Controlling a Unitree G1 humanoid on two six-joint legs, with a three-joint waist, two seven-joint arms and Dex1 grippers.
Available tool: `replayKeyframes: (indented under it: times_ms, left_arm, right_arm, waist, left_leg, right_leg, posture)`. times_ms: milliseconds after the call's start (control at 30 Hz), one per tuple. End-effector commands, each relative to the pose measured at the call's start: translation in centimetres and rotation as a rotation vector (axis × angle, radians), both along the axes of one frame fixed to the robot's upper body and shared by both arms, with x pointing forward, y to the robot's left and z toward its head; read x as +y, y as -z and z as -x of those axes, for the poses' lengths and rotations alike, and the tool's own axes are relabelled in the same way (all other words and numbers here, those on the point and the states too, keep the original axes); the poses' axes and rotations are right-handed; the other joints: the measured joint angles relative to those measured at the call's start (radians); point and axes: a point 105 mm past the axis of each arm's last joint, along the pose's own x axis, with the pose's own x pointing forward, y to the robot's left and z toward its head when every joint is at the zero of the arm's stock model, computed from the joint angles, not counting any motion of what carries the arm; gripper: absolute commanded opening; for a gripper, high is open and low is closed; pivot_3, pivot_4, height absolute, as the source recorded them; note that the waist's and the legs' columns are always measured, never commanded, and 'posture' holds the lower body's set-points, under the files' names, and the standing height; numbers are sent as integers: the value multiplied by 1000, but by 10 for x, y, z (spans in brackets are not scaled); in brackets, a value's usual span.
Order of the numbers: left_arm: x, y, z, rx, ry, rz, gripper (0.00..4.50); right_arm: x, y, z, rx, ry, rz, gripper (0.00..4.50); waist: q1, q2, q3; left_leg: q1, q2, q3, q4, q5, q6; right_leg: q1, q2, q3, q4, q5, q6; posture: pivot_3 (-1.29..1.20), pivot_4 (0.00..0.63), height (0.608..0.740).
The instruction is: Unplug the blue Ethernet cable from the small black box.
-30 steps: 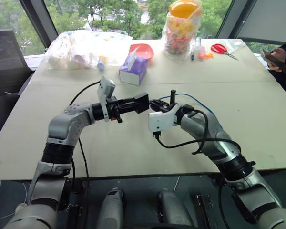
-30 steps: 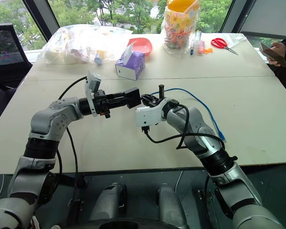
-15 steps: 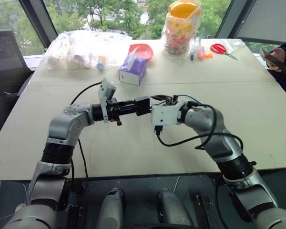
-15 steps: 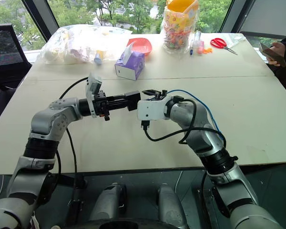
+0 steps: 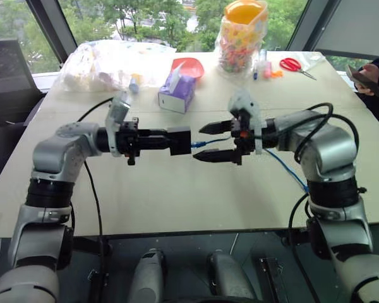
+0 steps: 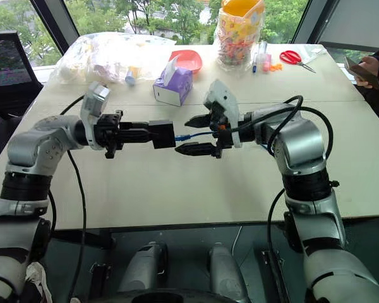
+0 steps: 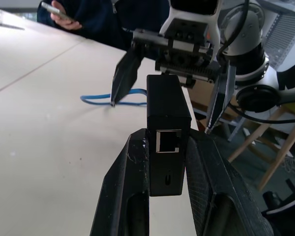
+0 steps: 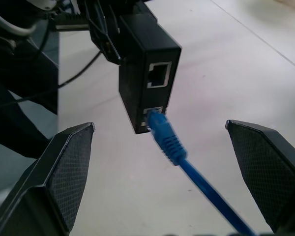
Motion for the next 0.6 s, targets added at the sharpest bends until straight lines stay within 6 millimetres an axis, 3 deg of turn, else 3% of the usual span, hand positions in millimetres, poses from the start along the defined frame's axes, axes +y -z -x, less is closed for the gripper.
replayKeyframes:
  times_ms: [33,67,133,233,533,600]
  left_arm:
    - [0,-14,5,-43,31,8,453]
    - [0,-14,6,-43,33,6,453]
    - [0,-14,6,-44,37,-2,453]
    - [0,-14,6,-46,37,-9,453]
    - [-2,-9,7,-49,42,-28,453]
    - [-2,-9,7,-49,42,-27,453]
  right_arm:
    - [3,-8,3,12,-22,-27,4467]
    - [3,-8,3,18,-24,-29,4467]
    - [4,-8,5,30,-31,-31,3960]
    - [5,-9,7,41,-40,-33,2672]
    - [7,-10,10,70,-50,-43,2672]
    - [7,-10,10,67,-45,-44,2133]
  waist:
    - [-1,0,0]
    - [-1,0,0]
    - [-2,0,0]
    - [-2,0,0]
    - [-2,0,0]
    - [-2,0,0]
  left_leg:
    - [-1,0,0,0,0,0]
    - [-2,0,0,0,0,0]
    - [-2,0,0,0,0,0]
    - [-2,0,0,0,0,0]
    - [-2,0,0,0,0,0]
    - [-2,0,0,0,0,0]
  right_leg:
    - [-1,0,0,0,0,0]
    - [-1,0,0,0,0,0]
    - [-2,0,0,0,0,0]
    - [-2,0,0,0,0,0]
    - [-2,0,0,0,0,0]
    - [-2,0,0,0,0,0]
  posture:
    - [0,150,735]
    - [0,150,735]
    - [0,150,735]
    - [0,150,735]
    - [0,150,735]
    - [0,150,735]
